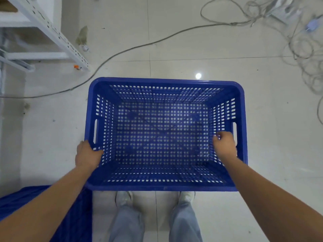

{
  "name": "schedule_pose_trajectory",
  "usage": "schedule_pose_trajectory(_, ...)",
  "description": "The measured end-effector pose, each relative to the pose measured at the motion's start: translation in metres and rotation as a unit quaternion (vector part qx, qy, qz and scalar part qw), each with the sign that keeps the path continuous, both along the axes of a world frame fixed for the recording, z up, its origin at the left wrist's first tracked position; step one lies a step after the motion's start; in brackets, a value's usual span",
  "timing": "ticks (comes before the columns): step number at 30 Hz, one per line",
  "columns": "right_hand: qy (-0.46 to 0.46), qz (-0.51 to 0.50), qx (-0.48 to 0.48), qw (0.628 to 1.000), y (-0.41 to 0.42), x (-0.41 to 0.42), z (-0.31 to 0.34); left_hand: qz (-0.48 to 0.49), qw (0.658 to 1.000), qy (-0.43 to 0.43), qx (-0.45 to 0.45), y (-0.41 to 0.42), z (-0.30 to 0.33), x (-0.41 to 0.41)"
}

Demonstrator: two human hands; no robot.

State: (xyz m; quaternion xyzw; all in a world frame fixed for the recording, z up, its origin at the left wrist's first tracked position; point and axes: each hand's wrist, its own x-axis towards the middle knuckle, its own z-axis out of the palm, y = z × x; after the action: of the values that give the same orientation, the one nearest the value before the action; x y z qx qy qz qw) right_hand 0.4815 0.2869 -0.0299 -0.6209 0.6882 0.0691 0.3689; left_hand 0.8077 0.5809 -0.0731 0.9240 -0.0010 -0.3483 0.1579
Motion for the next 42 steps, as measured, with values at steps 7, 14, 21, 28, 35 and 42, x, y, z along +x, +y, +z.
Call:
schedule_pose_trajectory(7,0.032,-0.238,-0.009,0.971,-0.052,-0.048,-0.011,0.034,0.999,0.018,0.017,-0.066,0.036,0.007)
schedule_pose_trajectory(14,-0.071,-0.277,0.034,0.958,-0.058,-0.068,-0.043,0.127,0.99,0.062,-0.021,-0.066,0.012,0.035)
schedule_pose_trajectory(21,-0.104,-0.327,0.036,0.939,-0.059,-0.075,-0.046,0.233,0.962,0.121,-0.078,-0.056,0.007,0.044)
schedule_pose_trajectory(28,-0.123,-0.389,0.054,0.911,-0.051,-0.075,0.018,0.204,0.966,0.146,-0.059,-0.043,0.077,0.048)
schedule_pose_trajectory(35,-0.152,-0.358,0.026,0.921,-0.046,-0.07,0.152,0.176,0.961,0.195,-0.09,-0.021,0.208,0.061)
schedule_pose_trajectory(42,-0.164,-0.239,-0.019,0.957,-0.031,-0.05,0.331,0.165,0.951,0.188,-0.18,0.007,0.365,0.074)
